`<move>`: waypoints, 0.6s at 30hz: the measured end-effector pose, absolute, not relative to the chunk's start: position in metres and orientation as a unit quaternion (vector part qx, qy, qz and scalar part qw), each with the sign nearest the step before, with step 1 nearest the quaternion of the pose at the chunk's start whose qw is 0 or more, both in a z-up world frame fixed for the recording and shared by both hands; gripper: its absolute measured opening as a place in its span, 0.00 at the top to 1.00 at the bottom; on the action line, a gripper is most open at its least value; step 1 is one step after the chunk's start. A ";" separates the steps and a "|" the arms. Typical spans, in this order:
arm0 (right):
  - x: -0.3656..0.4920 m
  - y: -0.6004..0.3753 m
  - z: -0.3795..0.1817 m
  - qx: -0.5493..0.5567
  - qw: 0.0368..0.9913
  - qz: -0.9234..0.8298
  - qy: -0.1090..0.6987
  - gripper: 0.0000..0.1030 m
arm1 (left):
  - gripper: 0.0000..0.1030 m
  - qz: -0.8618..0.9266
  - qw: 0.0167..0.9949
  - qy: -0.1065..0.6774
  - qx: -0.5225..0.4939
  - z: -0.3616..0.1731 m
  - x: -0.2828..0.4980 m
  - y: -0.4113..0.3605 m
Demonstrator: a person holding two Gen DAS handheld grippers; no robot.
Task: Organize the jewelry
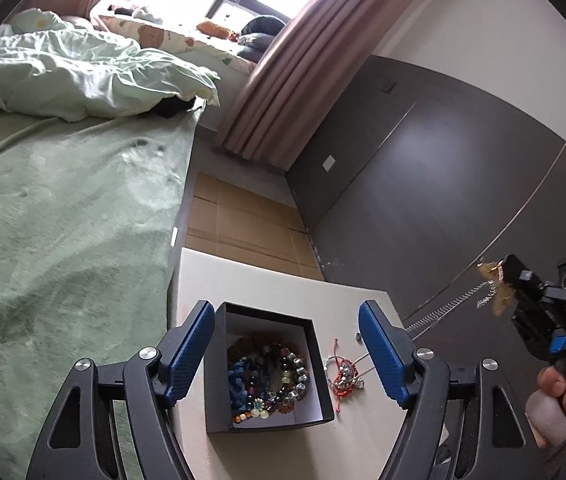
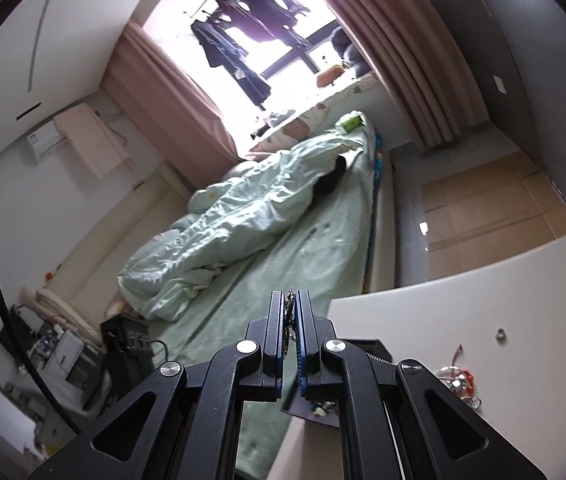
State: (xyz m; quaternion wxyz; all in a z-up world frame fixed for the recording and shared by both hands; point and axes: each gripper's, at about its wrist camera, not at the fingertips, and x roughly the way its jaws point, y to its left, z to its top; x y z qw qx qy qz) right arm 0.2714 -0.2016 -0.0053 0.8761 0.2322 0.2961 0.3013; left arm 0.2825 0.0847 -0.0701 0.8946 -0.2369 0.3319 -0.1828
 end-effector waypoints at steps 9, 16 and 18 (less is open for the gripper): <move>0.261 -0.185 0.039 0.187 0.893 0.307 0.271 0.95 | 0.27 -0.183 0.894 0.323 -0.251 -0.068 0.281 0.092; 0.258 -0.154 0.058 0.049 0.916 0.256 0.305 0.95 | 0.27 -0.178 0.891 0.322 -0.266 -0.069 0.281 0.103; 0.259 -0.149 0.053 0.009 0.914 0.240 0.327 0.95 | 0.27 -0.177 0.889 0.321 -0.274 -0.069 0.281 0.106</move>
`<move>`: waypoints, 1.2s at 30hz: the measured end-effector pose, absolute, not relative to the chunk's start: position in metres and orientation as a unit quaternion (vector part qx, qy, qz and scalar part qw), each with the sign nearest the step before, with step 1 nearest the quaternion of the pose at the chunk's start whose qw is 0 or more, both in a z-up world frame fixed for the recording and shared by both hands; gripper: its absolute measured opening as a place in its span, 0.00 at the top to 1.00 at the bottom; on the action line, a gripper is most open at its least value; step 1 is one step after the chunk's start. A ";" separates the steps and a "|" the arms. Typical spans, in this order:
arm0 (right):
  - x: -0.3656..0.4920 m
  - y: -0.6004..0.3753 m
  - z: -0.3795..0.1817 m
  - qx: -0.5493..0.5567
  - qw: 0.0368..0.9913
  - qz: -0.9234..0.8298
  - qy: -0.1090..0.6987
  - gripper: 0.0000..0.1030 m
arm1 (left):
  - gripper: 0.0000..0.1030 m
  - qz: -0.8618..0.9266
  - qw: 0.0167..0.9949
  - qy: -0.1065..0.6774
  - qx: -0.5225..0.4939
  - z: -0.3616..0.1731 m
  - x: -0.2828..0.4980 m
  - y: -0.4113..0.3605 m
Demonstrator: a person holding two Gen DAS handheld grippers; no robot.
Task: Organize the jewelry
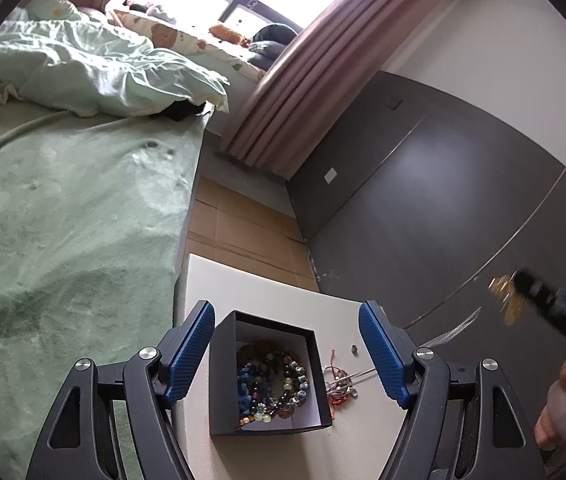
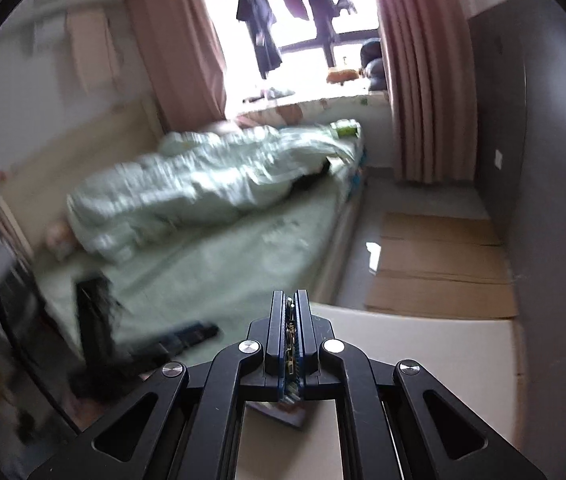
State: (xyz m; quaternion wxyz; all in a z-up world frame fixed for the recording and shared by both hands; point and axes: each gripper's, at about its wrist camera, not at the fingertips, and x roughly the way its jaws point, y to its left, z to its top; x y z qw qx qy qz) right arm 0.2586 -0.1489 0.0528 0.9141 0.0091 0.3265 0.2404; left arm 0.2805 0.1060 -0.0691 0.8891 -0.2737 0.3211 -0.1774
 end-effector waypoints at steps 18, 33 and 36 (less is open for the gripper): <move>0.276 -0.137 0.000 0.007 0.872 0.255 0.419 0.95 | 0.27 -0.164 0.887 0.323 -0.286 -0.070 0.278 0.116; 0.307 -0.136 -0.068 0.087 0.836 0.302 0.450 0.50 | 0.27 -0.163 0.890 0.348 -0.244 -0.070 0.282 0.094; 0.302 -0.165 -0.061 0.111 0.840 0.289 0.445 0.50 | 0.27 -0.169 0.893 0.354 -0.222 -0.069 0.282 0.079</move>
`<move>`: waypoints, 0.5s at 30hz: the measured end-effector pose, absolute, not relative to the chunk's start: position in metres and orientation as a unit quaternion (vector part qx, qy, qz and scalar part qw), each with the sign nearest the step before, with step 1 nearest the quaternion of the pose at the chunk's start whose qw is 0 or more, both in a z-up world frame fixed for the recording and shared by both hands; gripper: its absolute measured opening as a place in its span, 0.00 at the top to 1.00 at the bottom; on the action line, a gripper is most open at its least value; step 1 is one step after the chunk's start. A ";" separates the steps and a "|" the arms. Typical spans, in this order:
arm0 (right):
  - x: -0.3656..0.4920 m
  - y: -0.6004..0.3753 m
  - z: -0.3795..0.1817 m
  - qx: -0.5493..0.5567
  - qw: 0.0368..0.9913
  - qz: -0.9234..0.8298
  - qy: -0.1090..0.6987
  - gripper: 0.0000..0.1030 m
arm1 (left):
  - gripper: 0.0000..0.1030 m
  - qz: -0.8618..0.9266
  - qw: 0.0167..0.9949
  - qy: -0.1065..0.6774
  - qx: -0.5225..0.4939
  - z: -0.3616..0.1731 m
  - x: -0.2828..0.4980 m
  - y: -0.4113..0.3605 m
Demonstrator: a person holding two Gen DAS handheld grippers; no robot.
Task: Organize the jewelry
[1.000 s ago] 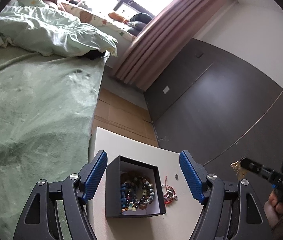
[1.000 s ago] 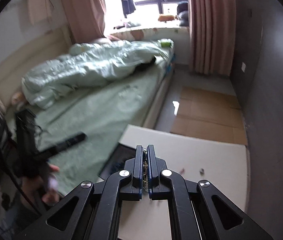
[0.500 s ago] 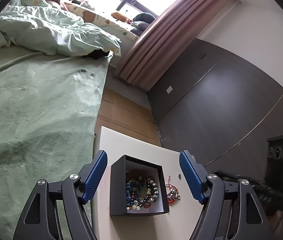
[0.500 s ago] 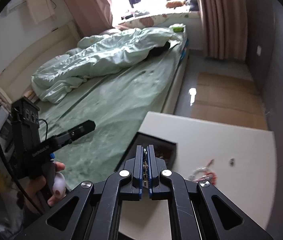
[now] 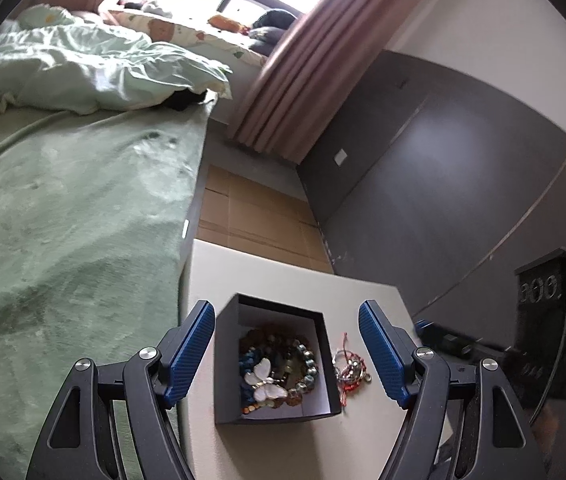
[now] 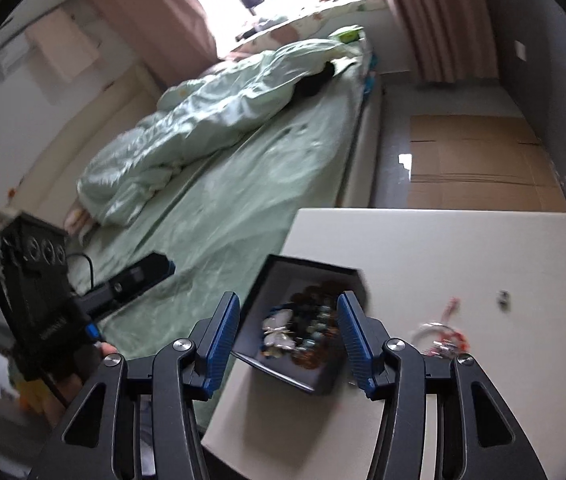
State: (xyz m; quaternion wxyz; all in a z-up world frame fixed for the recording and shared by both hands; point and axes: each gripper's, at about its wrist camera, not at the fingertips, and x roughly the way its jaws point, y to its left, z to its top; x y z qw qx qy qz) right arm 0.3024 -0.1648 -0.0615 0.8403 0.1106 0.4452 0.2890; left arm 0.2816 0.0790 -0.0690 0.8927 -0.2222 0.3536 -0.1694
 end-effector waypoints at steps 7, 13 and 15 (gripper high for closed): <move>0.283 -0.237 -0.064 0.154 0.847 0.248 0.444 0.44 | 0.27 -0.195 0.900 0.358 -0.152 -0.065 0.273 0.028; 0.273 -0.284 -0.080 0.187 0.844 0.209 0.457 0.44 | 0.27 -0.209 0.896 0.379 -0.099 -0.072 0.274 -0.012; 0.271 -0.292 -0.083 0.193 0.844 0.203 0.457 0.44 | 0.27 -0.218 0.891 0.391 -0.082 -0.075 0.278 -0.028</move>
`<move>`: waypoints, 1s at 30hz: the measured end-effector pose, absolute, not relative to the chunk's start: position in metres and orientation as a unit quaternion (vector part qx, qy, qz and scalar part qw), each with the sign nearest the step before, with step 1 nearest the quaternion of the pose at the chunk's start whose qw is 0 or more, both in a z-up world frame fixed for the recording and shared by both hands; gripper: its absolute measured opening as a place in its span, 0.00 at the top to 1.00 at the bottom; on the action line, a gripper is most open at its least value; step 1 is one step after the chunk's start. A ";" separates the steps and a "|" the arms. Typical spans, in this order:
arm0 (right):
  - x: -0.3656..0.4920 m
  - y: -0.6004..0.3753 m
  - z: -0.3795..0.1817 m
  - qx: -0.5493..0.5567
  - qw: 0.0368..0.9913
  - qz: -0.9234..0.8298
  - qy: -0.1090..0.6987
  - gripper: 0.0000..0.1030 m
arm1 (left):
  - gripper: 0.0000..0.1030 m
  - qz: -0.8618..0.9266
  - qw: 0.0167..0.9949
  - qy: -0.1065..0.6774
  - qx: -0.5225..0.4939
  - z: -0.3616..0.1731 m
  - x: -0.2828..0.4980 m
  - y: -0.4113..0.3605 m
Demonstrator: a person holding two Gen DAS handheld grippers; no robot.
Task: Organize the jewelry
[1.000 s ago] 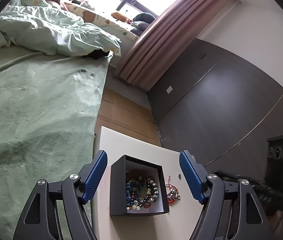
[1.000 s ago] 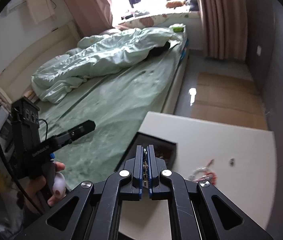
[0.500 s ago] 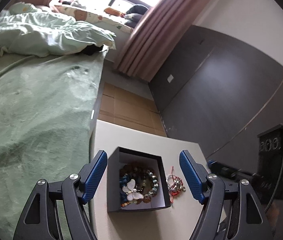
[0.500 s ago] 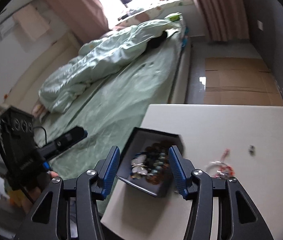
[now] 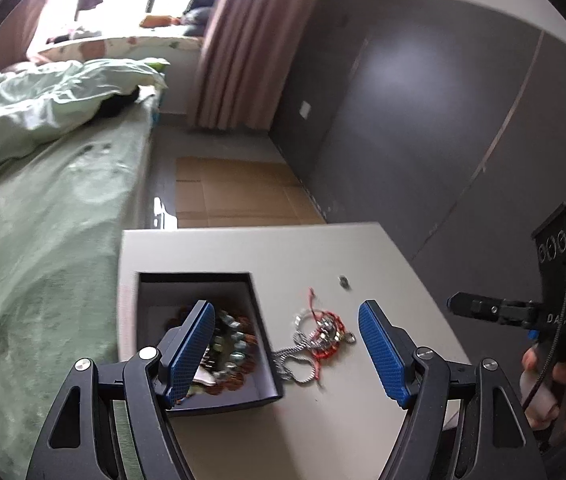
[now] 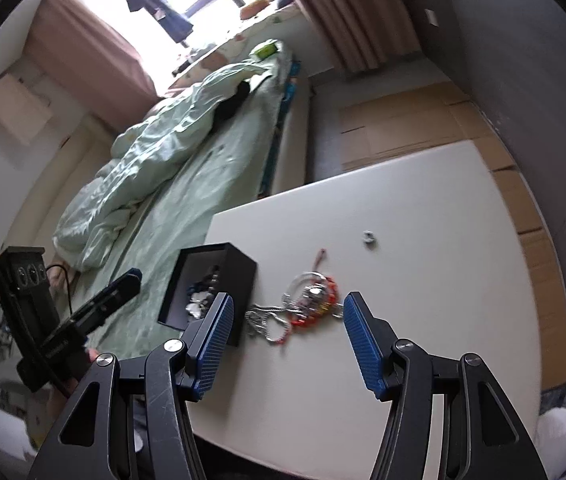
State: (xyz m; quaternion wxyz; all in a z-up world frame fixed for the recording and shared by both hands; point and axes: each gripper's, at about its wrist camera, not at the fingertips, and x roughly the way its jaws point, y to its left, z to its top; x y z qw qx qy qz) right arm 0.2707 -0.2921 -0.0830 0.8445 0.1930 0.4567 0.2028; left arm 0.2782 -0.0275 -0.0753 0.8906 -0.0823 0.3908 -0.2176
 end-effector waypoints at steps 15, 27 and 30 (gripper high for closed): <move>0.270 -0.345 -0.107 0.224 0.836 0.185 0.465 0.44 | 0.27 -0.255 0.831 0.491 0.059 -0.113 0.313 -0.113; 0.278 -0.368 -0.119 0.251 0.831 0.165 0.468 0.44 | 0.27 -0.256 0.786 0.549 0.122 -0.148 0.345 -0.149; 0.280 -0.369 -0.121 0.254 0.830 0.163 0.469 0.44 | 0.27 -0.261 0.778 0.556 0.132 -0.155 0.347 -0.153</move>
